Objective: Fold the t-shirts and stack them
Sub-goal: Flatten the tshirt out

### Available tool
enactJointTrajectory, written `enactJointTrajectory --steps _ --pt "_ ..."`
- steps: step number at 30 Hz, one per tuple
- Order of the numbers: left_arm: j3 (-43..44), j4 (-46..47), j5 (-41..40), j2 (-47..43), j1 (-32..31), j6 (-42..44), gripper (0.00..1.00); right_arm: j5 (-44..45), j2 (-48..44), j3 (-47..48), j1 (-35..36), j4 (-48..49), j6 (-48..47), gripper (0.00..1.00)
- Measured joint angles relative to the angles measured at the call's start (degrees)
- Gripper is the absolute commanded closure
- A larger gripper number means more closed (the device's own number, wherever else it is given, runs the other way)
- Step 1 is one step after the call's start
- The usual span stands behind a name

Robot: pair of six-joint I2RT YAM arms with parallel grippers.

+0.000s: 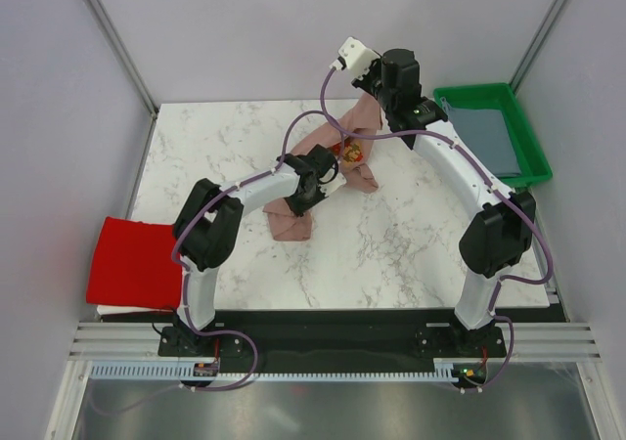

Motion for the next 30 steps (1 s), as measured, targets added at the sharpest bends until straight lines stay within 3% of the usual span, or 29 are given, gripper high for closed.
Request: enactJointTrajectory --steps 7,9,20,25,30 --pt "-0.63 0.31 -1.51 -0.20 0.00 0.68 0.89 -0.20 0.00 0.00 0.00 -0.02 0.66 1.00" --pt "-0.96 0.48 -2.14 -0.87 0.00 0.94 0.98 -0.20 0.00 0.00 0.00 0.00 0.74 1.00" --pt "-5.29 0.48 -6.19 -15.96 1.62 5.51 0.98 0.13 -0.96 -0.37 -0.37 -0.02 3.37 1.00" --pt "-3.69 -0.83 -6.82 -23.06 8.20 7.63 0.98 0.61 -2.86 -0.98 -1.68 -1.01 5.25 1.00" --pt "-0.02 -1.62 -5.95 -24.41 15.30 8.59 0.98 0.74 -4.61 -0.98 -2.73 -1.70 6.40 1.00"
